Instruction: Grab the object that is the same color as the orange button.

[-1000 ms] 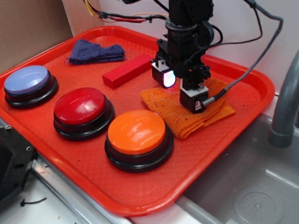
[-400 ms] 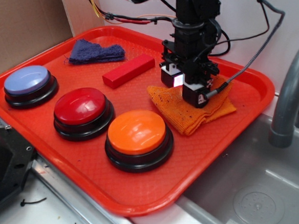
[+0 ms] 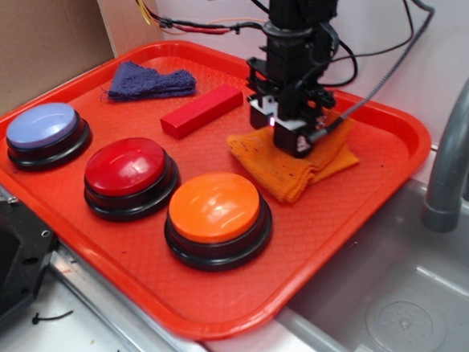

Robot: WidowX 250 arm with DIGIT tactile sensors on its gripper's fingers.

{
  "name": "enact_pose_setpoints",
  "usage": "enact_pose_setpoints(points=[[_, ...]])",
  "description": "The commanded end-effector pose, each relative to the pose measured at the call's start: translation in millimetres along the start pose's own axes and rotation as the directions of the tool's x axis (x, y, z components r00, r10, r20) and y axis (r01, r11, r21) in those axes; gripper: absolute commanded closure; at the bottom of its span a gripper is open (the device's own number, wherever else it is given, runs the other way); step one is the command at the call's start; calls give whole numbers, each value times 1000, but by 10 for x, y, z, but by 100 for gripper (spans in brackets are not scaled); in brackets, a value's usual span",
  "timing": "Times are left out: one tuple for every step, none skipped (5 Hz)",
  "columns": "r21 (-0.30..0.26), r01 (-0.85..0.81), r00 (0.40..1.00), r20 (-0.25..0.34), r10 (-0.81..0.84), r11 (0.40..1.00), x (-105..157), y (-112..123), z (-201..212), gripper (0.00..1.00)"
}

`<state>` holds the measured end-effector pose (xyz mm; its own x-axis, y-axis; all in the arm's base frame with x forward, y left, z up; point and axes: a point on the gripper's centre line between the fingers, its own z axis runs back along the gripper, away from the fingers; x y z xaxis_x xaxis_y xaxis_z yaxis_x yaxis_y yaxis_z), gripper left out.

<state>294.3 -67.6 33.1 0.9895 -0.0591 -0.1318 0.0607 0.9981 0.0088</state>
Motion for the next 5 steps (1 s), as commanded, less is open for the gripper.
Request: enact_pose_setpoints(points=[[-6,-46,986,159,46,999,-249,356,1057,100],[-31,-105,969,223,110,994,-490,484,1367,100],[-56,-137,953,267,147,989,-707,621,1536,100],[-44,-180,943,276,185,983,-874,646,1636,100],[-70,-101,958,261,116,992,-859,664,1597,100]])
